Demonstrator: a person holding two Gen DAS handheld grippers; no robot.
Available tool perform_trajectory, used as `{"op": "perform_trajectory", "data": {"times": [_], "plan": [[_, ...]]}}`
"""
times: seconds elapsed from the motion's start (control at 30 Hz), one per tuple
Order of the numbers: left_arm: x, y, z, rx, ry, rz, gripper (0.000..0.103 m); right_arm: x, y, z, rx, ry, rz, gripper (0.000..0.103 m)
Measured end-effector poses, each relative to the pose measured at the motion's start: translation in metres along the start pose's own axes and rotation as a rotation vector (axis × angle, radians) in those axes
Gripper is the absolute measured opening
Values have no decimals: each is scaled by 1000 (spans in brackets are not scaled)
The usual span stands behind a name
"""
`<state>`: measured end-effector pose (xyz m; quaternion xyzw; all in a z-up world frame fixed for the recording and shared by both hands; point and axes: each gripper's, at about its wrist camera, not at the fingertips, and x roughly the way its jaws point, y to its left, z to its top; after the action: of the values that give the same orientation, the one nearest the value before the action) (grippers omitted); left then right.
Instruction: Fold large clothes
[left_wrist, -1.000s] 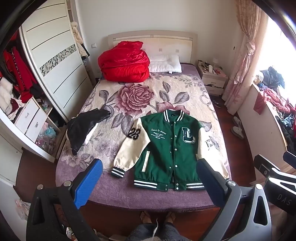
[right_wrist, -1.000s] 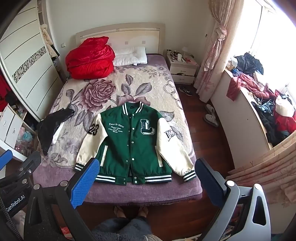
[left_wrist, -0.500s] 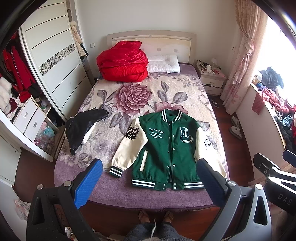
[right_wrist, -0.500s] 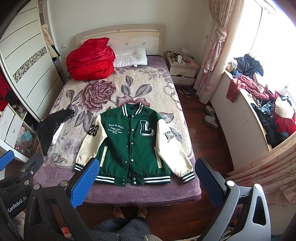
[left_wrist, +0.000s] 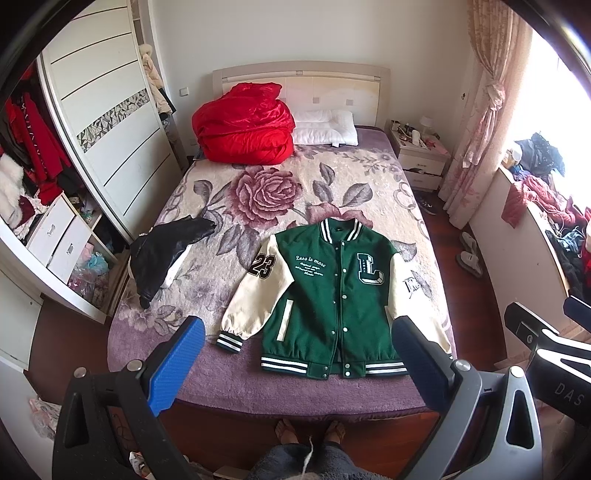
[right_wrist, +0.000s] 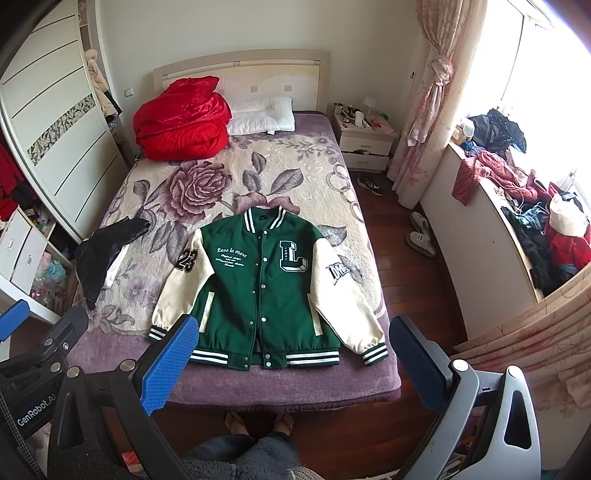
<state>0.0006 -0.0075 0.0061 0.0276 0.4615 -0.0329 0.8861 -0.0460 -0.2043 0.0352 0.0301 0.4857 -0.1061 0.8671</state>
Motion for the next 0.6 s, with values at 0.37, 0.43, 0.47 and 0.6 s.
{"op": "perform_trajectory", "data": {"times": [0.37,0.43,0.47,0.6], "plan": [[-6,-8,1,3,-7,4,103,-5,-1,4,-2,0,4,103],[-7,-9,2,1,-6,2,103,-8,-1,7,-5,-1,6,103],[-9,-10,4,0,-8,3,103,-10,-2,10,-6,-2,7,103],[-9,-10,6,-4,-10,1,103,-9,-1,9,-4,-4,5,103]]}}
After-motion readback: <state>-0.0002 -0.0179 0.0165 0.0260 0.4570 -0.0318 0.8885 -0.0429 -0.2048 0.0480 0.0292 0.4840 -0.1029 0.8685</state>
